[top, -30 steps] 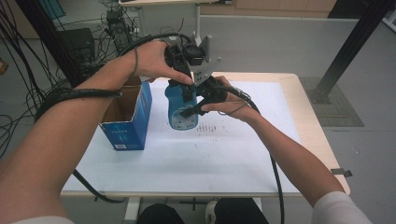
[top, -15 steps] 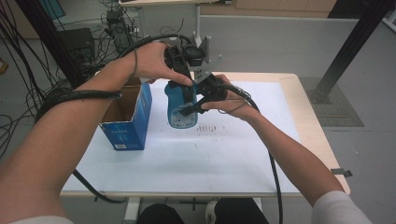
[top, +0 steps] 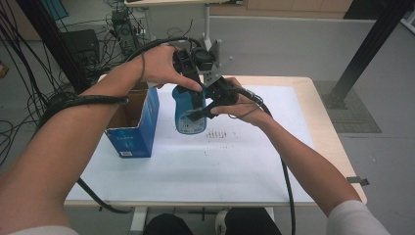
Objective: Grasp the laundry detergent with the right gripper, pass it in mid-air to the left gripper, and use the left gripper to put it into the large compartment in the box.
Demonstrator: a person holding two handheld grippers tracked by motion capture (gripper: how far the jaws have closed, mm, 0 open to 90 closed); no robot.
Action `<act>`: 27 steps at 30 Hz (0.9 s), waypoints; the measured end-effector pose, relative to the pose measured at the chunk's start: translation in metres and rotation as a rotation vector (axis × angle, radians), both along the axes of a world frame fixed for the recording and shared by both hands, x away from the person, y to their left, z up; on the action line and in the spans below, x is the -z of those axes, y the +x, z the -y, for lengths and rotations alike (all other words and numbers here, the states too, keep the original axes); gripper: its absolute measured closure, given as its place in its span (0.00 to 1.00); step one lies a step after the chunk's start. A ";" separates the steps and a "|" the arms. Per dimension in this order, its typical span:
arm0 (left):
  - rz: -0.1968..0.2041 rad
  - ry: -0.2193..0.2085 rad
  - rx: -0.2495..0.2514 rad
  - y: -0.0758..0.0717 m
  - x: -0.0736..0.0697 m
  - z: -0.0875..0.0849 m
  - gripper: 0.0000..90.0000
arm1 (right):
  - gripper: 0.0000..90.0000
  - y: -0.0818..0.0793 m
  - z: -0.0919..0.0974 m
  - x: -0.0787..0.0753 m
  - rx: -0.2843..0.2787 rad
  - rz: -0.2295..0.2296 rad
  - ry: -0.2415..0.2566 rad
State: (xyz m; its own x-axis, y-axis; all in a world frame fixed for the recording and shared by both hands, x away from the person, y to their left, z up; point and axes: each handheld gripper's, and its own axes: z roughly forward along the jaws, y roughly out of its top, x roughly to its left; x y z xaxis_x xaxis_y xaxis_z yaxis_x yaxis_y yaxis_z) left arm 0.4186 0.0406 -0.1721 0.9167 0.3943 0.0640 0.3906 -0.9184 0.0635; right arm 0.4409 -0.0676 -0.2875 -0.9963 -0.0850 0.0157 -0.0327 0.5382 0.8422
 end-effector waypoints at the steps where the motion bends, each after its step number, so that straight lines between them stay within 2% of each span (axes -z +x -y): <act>1: 0.001 -0.001 -0.001 0.000 0.000 0.000 0.06 | 0.49 0.000 0.000 0.000 0.000 0.000 0.003; 3: 0.003 0.009 0.006 0.001 -0.001 0.000 0.06 | 0.49 0.001 0.001 0.000 -0.001 0.001 0.004; 6: 0.005 0.001 0.000 0.002 -0.002 0.001 0.06 | 0.49 0.000 0.002 0.000 0.006 -0.012 -0.003; 10: 0.006 0.006 0.001 0.002 0.000 0.001 0.06 | 0.49 0.001 0.001 0.000 -0.006 0.004 0.012; 27: 0.008 0.008 0.013 0.004 0.000 0.004 0.06 | 0.49 0.002 0.004 0.000 0.000 -0.001 0.013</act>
State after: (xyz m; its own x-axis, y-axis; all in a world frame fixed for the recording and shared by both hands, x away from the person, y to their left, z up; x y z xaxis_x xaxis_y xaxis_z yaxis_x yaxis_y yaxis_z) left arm 0.4227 0.0361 -0.1718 0.9213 0.3816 0.0743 0.3779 -0.9240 0.0593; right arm 0.4428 -0.0715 -0.2875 -0.9962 -0.0854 0.0158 -0.0317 0.5271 0.8492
